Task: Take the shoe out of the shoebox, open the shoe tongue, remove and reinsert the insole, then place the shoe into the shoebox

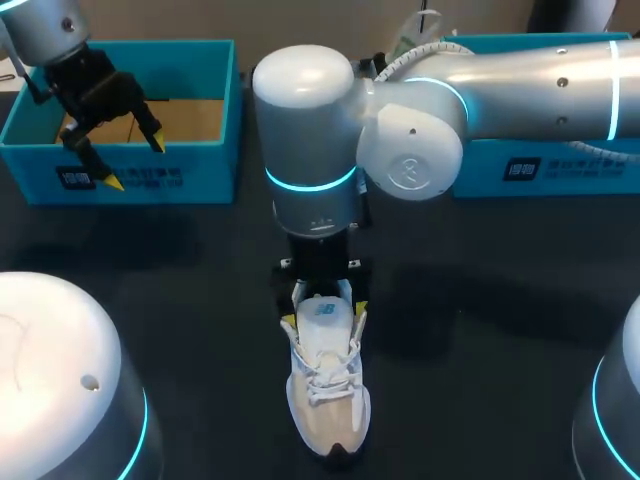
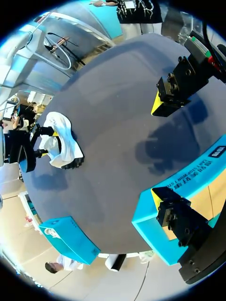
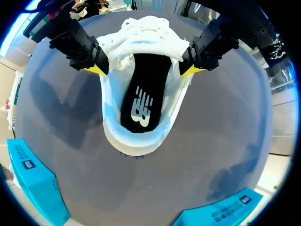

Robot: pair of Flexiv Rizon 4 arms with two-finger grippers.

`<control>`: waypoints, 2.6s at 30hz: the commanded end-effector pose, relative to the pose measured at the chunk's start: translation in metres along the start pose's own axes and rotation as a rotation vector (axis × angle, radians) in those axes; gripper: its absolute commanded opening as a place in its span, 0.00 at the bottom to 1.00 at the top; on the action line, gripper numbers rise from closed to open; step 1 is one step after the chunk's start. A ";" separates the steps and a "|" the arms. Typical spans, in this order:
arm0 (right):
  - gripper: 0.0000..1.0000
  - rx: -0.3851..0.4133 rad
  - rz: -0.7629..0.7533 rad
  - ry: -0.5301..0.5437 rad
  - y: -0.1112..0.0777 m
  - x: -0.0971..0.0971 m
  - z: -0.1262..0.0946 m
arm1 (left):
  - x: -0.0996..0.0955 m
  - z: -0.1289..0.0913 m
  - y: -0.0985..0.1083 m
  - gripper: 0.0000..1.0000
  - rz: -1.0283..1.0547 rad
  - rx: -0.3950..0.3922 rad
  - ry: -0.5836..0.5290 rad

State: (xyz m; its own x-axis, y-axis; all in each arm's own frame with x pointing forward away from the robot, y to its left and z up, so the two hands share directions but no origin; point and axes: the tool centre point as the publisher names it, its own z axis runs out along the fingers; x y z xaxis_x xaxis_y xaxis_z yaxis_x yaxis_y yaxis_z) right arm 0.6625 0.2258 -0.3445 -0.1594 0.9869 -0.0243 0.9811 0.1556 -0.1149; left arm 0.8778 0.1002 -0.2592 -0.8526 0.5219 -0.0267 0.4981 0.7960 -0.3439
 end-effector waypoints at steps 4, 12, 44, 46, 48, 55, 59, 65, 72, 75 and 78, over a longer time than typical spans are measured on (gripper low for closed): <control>1.00 -0.004 0.010 0.002 -0.013 0.005 -0.005 | 0.000 0.000 0.000 1.00 0.001 -0.002 0.001; 1.00 -0.005 0.041 0.002 -0.035 0.010 -0.016 | 0.000 0.000 0.000 1.00 0.001 -0.002 0.001; 0.39 0.014 0.024 0.003 -0.053 0.007 -0.038 | 0.000 0.000 0.000 1.00 0.001 -0.002 0.001; 0.39 0.001 0.004 0.001 -0.044 0.006 -0.035 | 0.000 0.000 0.000 1.00 0.001 -0.002 0.001; 0.39 0.006 0.001 -0.003 -0.037 0.004 -0.029 | 0.000 0.000 0.000 1.00 0.001 -0.002 0.001; 0.38 0.003 0.008 0.016 -0.022 -0.004 -0.007 | 0.000 0.000 0.000 1.00 0.001 -0.002 0.001; 0.38 -0.021 0.034 -0.020 -0.027 -0.002 -0.020 | 0.000 0.000 0.000 1.00 0.001 -0.002 0.001; 0.38 -0.037 0.049 -0.077 -0.030 0.001 -0.032 | 0.000 0.000 0.000 1.00 0.001 -0.002 0.001; 0.39 -0.037 0.014 -0.027 -0.008 -0.011 -0.002 | 0.000 0.000 0.000 1.00 0.001 -0.002 0.001; 0.39 -0.042 0.009 -0.017 -0.007 -0.010 -0.002 | 0.000 0.000 0.000 1.00 0.001 -0.002 0.001; 0.38 -0.048 -0.005 -0.038 -0.012 -0.009 -0.015 | 0.000 0.000 0.000 1.00 0.001 -0.002 0.001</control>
State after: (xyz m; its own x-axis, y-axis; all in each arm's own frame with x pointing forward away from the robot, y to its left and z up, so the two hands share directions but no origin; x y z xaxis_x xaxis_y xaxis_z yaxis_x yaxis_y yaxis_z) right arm 0.6575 0.2197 -0.3397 -0.1622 0.9851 -0.0574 0.9845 0.1577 -0.0766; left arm 0.8778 0.1002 -0.2591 -0.8525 0.5220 -0.0266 0.4981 0.7961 -0.3438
